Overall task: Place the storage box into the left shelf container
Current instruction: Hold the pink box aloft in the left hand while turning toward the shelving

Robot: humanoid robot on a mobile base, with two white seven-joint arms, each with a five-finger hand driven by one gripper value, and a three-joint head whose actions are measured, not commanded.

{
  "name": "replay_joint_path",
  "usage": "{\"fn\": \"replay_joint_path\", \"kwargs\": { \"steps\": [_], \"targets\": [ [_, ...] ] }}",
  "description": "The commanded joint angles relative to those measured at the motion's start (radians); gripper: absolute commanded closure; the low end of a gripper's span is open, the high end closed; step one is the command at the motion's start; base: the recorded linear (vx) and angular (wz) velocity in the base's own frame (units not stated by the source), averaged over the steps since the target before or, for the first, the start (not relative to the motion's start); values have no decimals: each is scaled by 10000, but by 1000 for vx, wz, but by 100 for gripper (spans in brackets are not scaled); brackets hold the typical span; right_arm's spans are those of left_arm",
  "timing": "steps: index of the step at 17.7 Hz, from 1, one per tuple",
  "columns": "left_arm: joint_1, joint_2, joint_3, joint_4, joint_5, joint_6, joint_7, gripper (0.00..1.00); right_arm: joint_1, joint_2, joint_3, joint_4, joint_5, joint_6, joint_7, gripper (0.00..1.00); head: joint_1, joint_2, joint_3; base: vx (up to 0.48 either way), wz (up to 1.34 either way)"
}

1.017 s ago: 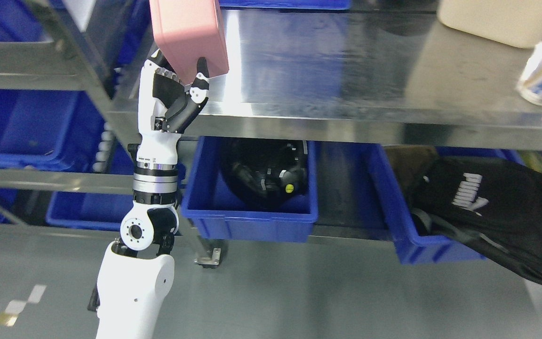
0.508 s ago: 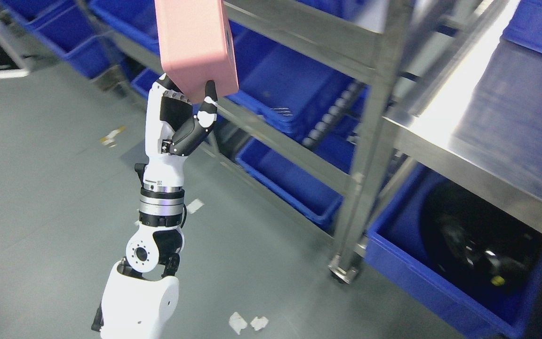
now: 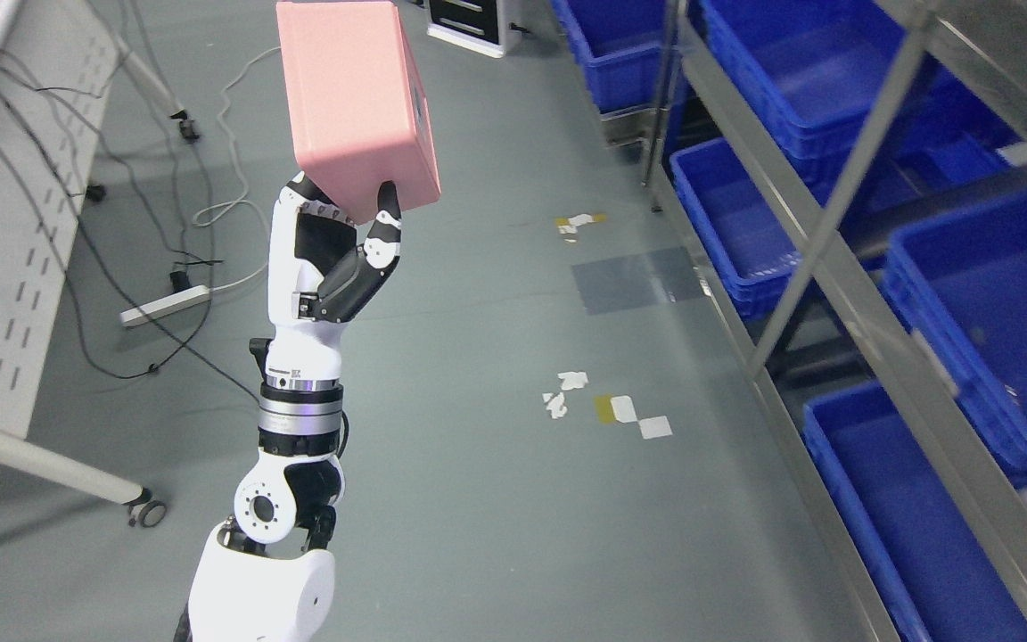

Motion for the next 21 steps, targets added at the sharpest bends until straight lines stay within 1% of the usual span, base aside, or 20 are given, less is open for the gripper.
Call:
{"fn": "replay_joint_path", "kwargs": {
  "steps": [1, 9, 12, 14, 17, 21],
  "targets": [
    [307, 175, 217, -147, -4, -117, 2, 97, 95, -174, -46, -174, 15, -5, -4, 0, 0, 0, 0, 287, 621],
    [752, 175, 201, -147, -4, -333, -105, 97, 95, -174, -46, -174, 15, -5, -4, 0, 0, 0, 0, 361, 435],
    [768, 175, 217, -147, -4, -333, -105, 97, 95, -174, -46, -174, 15, -5, -4, 0, 0, 0, 0, 432, 209],
    [1073, 175, 247, -147, -4, -287, -105, 97, 95, -174, -46, -174, 15, -5, -4, 0, 0, 0, 0, 432, 158],
    [1244, 175, 263, -147, -4, -333, -487, 96, 95, -174, -46, -174, 15, -5, -4, 0, 0, 0, 0, 455, 97],
    [1305, 175, 247, -147, -4, -333, -535, 95, 95, -174, -46, -174, 15, -5, -4, 0, 0, 0, 0, 498, 31]
  ]
}}
